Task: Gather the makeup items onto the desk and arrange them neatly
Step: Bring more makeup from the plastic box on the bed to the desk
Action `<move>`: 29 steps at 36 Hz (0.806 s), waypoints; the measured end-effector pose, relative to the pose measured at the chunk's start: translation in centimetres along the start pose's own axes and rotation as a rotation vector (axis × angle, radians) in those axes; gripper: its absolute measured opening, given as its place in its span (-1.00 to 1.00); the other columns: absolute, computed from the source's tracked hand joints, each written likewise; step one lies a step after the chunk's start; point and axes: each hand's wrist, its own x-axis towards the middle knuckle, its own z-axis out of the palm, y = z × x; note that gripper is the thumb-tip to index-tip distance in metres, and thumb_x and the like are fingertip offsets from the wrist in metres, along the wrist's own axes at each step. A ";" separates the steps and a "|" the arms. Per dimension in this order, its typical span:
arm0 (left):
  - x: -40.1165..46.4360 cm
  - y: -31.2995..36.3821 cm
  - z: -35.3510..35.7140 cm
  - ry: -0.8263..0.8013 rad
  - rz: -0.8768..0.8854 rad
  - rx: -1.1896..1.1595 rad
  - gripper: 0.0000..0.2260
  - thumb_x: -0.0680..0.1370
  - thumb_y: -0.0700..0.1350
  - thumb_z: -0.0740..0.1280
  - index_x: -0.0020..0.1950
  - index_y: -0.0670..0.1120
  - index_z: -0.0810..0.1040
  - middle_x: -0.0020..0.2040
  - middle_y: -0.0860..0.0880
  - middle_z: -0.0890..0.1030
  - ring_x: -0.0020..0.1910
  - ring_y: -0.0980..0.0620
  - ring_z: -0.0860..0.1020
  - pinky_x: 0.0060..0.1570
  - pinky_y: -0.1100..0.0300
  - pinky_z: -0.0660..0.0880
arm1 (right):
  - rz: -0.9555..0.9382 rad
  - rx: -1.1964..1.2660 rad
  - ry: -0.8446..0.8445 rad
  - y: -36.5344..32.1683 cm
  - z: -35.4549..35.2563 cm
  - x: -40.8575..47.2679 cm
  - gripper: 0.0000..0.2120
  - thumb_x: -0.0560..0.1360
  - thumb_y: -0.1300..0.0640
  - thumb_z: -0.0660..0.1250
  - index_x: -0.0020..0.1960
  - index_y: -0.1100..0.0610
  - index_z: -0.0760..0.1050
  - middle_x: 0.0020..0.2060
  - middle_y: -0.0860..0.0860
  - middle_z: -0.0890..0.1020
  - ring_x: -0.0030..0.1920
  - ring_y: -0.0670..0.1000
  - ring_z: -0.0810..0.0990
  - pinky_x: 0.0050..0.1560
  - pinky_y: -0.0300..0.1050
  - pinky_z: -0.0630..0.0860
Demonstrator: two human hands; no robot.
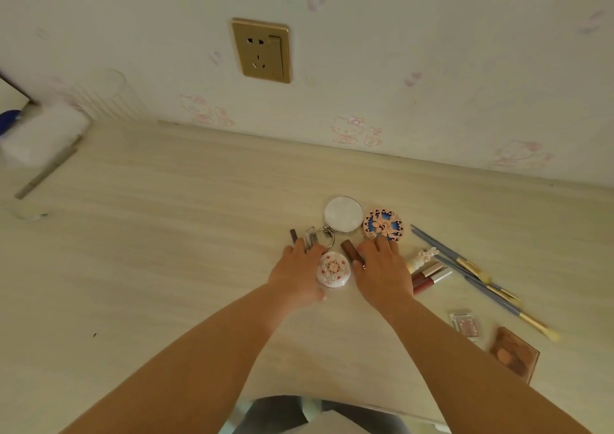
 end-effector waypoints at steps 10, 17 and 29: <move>0.1 -0.5 -0.3 0.082 0.020 0.146 -0.41 0.39 0.04 0.42 0.37 0.08 0.31 0.30 -0.05 0.27 0.24 -0.12 0.29 0.12 0.08 0.45 | -0.029 -0.037 0.002 -0.4 -0.9 0.4 -0.75 0.58 0.03 0.09 0.17 0.11 0.41 0.17 0.04 0.41 0.20 0.06 0.34 0.13 -0.10 0.36; -0.1 -0.8 -0.6 0.088 0.029 0.135 -0.47 0.45 0.05 0.36 0.39 0.07 0.30 0.36 -0.03 0.25 0.29 -0.11 0.26 0.17 0.07 0.41 | -0.055 -0.031 -0.020 -1.2 -0.8 0.2 -0.73 0.57 0.03 0.12 0.22 0.08 0.41 0.18 0.03 0.42 0.23 0.06 0.32 0.19 -0.10 0.35; -0.3 -3.0 -1.5 0.068 0.152 0.085 -0.50 0.48 -0.01 0.32 0.40 0.02 0.29 0.38 0.00 0.23 0.31 -0.07 0.27 0.20 0.07 0.40 | 0.041 0.031 0.048 -3.9 0.8 -0.2 -0.72 0.58 0.03 0.09 0.19 0.13 0.43 0.16 0.07 0.43 0.22 0.09 0.35 0.15 -0.07 0.40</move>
